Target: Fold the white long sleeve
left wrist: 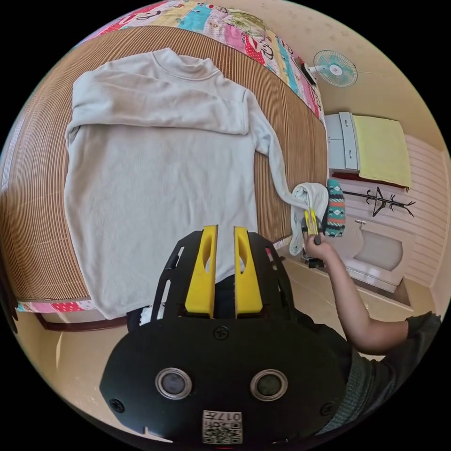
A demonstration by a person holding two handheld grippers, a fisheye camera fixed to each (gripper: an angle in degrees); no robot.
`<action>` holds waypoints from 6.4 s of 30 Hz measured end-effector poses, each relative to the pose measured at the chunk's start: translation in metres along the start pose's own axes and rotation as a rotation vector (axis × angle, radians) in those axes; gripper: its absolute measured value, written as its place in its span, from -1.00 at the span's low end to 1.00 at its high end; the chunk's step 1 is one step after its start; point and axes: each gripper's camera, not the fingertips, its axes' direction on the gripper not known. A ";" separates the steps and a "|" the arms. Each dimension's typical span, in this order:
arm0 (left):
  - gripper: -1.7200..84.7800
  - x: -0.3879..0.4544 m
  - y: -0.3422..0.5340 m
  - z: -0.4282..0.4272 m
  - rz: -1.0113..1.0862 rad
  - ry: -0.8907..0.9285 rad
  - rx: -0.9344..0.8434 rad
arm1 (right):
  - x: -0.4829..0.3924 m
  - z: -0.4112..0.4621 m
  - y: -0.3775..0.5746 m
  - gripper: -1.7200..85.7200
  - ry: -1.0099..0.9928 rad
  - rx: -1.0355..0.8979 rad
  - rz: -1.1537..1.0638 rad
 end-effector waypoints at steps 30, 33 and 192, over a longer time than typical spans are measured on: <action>-0.81 -0.153 0.187 -0.113 -0.297 0.067 0.190 | 0.019 0.455 0.554 -0.84 0.352 -1.257 -0.973; -0.81 -0.165 0.202 -0.123 -0.311 0.070 0.203 | 0.062 0.417 0.539 -0.83 0.282 -1.270 -0.858; -0.53 -0.089 -0.079 -0.009 -0.014 0.290 0.062 | 0.331 0.265 -0.037 -0.48 0.388 -1.178 -0.424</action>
